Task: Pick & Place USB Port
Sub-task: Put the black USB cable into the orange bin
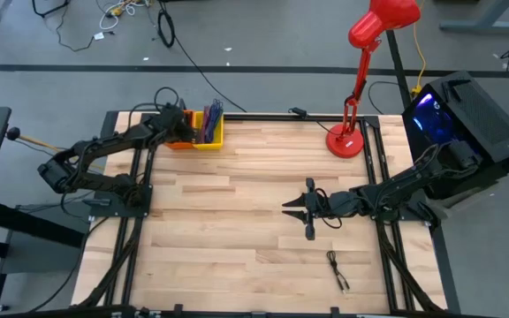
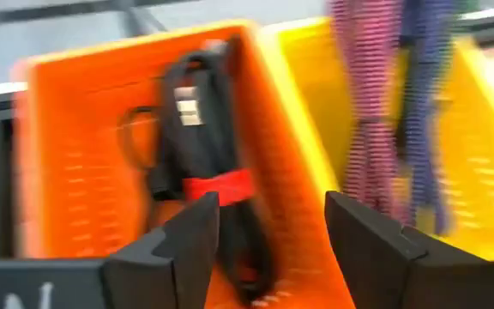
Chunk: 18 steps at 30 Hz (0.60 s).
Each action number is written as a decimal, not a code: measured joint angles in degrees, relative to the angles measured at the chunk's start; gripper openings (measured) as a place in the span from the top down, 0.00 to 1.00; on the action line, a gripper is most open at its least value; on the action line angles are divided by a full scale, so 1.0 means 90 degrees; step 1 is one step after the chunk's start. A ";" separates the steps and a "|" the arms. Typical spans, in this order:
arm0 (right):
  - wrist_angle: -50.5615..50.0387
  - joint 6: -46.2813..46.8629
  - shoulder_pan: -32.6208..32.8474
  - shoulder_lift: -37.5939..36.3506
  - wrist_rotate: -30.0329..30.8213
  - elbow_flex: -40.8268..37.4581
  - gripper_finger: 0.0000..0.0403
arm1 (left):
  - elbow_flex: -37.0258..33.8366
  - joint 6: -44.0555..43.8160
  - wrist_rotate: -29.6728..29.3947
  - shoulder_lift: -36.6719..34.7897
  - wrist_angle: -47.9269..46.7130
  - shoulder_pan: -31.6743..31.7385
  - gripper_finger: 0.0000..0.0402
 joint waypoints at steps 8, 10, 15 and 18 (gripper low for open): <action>-0.0421 -0.0546 -0.0075 -0.0641 -0.0013 0.0026 0.77 | 0.0374 -0.0078 0.2821 0.0000 0.0014 -0.0087 0.44; -0.0993 -0.0443 -0.0145 -0.1080 -0.0060 0.0186 0.77 | 0.0414 -0.0049 0.3264 -0.0072 0.0047 -0.0302 0.44; -0.2625 0.0100 -0.0143 -0.1835 -0.0901 0.0733 0.77 | 0.0417 0.0018 0.3029 -0.0458 0.0400 -0.1345 0.44; -0.3059 0.0753 -0.0021 -0.1948 -0.1834 0.0909 0.77 | 0.0417 0.0003 0.2706 -0.0718 0.0734 -0.2039 0.44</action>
